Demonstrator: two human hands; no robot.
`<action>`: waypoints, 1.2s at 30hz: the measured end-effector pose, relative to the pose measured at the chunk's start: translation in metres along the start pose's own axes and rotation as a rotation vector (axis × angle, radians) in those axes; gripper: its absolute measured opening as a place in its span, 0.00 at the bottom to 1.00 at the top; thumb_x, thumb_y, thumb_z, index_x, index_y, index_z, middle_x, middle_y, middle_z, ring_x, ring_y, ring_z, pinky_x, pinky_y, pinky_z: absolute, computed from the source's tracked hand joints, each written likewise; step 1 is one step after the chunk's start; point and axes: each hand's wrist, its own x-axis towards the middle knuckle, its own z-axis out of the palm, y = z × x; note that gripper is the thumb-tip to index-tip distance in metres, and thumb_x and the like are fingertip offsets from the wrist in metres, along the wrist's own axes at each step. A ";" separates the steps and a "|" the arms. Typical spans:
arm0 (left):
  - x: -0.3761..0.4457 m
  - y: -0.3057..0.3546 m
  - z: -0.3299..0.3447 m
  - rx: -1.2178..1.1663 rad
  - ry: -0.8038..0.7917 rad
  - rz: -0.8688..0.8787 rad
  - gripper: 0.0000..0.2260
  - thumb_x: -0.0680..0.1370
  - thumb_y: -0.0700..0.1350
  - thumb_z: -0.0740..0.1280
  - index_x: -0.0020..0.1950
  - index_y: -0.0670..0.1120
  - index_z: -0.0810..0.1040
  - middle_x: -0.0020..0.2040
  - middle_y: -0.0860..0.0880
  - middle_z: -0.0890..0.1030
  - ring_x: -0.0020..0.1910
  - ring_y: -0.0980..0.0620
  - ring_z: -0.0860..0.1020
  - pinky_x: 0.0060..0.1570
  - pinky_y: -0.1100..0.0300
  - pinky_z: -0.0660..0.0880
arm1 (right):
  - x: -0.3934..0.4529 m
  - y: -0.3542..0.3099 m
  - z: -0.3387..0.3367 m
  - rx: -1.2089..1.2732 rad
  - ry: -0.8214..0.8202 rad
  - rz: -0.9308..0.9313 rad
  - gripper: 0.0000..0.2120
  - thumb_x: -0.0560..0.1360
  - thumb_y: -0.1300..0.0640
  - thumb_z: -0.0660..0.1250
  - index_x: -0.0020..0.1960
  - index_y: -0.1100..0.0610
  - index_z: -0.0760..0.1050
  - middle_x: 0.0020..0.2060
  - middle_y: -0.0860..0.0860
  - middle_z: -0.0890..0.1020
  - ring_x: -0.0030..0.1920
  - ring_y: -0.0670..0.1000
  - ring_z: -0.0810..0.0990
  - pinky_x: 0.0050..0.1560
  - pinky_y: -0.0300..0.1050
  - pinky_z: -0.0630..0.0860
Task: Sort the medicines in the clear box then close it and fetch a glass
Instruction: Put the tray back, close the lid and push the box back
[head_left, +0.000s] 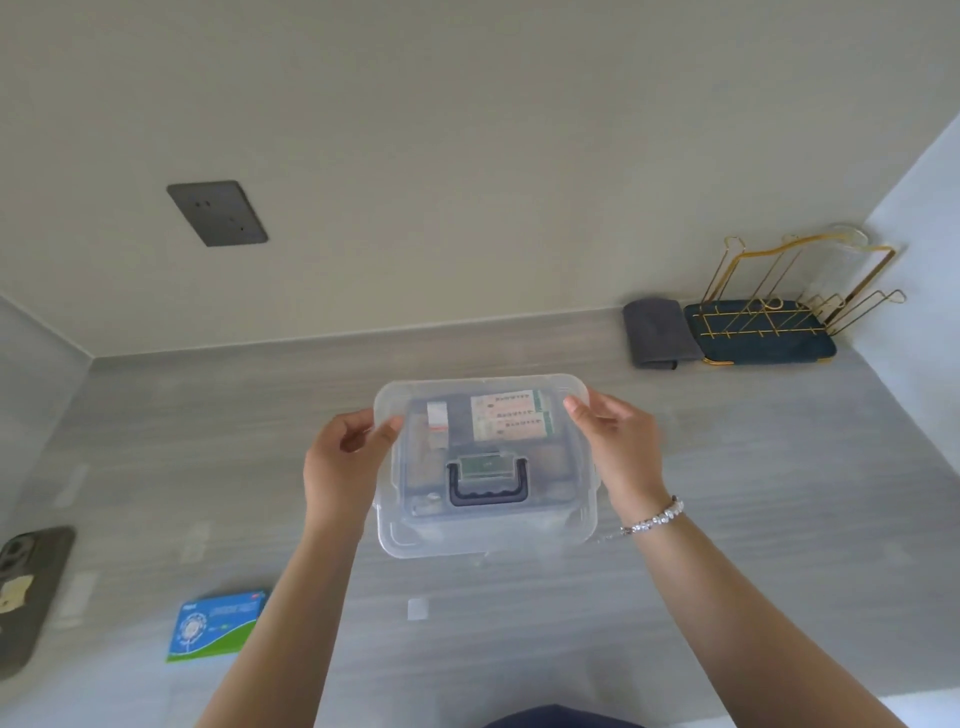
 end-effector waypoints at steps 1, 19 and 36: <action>0.007 -0.006 -0.001 0.018 -0.030 -0.017 0.11 0.70 0.50 0.73 0.49 0.48 0.80 0.46 0.49 0.83 0.46 0.49 0.80 0.49 0.52 0.76 | 0.004 0.003 0.006 -0.030 -0.031 0.011 0.11 0.73 0.53 0.69 0.44 0.62 0.82 0.38 0.64 0.84 0.41 0.64 0.80 0.38 0.47 0.74; 0.048 -0.059 0.035 0.264 -0.116 -0.018 0.20 0.74 0.55 0.63 0.34 0.38 0.71 0.28 0.47 0.65 0.28 0.52 0.61 0.30 0.59 0.58 | 0.034 0.037 0.040 -0.220 -0.108 0.036 0.12 0.78 0.55 0.60 0.55 0.56 0.80 0.43 0.57 0.85 0.44 0.58 0.82 0.41 0.52 0.78; 0.042 -0.069 0.048 0.125 -0.103 -0.005 0.10 0.78 0.55 0.59 0.40 0.57 0.77 0.30 0.47 0.70 0.29 0.52 0.65 0.31 0.58 0.64 | 0.036 0.060 0.044 -0.338 -0.127 0.027 0.16 0.80 0.49 0.54 0.63 0.50 0.73 0.46 0.55 0.83 0.48 0.55 0.79 0.43 0.52 0.78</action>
